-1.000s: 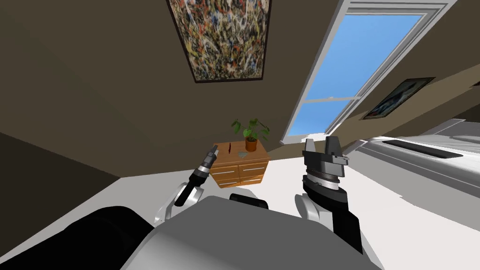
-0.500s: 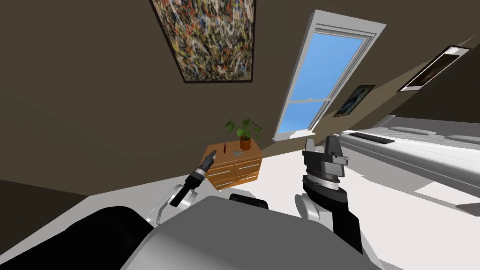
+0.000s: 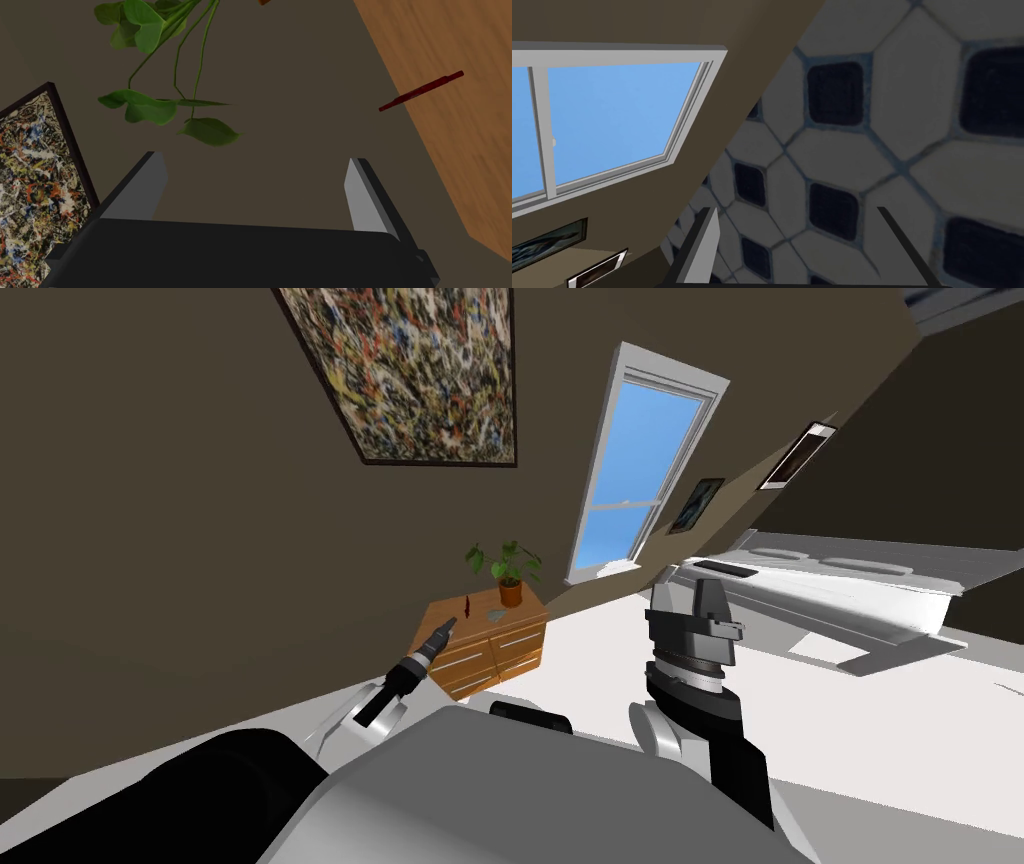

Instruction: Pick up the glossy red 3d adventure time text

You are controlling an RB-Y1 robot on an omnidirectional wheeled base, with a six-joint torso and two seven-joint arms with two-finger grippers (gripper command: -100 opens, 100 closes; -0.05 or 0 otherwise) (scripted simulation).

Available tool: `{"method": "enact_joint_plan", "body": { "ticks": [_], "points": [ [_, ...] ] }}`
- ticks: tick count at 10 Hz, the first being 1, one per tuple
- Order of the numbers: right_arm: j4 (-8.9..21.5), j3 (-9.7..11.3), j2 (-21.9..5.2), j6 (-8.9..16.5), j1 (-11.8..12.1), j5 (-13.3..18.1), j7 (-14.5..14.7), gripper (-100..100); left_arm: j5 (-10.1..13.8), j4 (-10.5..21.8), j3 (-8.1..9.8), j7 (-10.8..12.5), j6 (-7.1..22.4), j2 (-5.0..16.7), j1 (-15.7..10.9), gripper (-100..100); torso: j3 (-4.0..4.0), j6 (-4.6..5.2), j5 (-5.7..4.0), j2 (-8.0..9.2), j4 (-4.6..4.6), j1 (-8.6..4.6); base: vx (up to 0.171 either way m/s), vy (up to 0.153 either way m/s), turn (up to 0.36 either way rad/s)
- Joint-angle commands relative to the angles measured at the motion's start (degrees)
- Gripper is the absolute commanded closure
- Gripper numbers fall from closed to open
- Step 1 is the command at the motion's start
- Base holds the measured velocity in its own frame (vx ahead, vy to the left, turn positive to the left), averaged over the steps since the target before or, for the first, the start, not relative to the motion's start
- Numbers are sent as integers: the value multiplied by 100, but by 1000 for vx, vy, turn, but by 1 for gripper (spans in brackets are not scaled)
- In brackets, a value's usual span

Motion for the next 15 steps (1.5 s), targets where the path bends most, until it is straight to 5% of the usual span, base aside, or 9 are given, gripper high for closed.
{"method": "enact_joint_plan", "body": {
  "ticks": [1,6,15],
  "points": [
    [0,0,0,0,0,0,0,0,81,172,36,139,256,286,172,-100,0,0,0,0,0,0,-22,-25,-410],
    [0,0,0,0,1,0,0,0,384,797,25,410,830,1304,571,-100,-8,-1,0,-15,-3,2,4,-17,-305],
    [-1,-2,-1,0,3,0,0,0,1042,1704,-144,622,1580,2638,1183,-100,-19,-9,4,-33,-7,12,44,7,-249]
  ]
}}
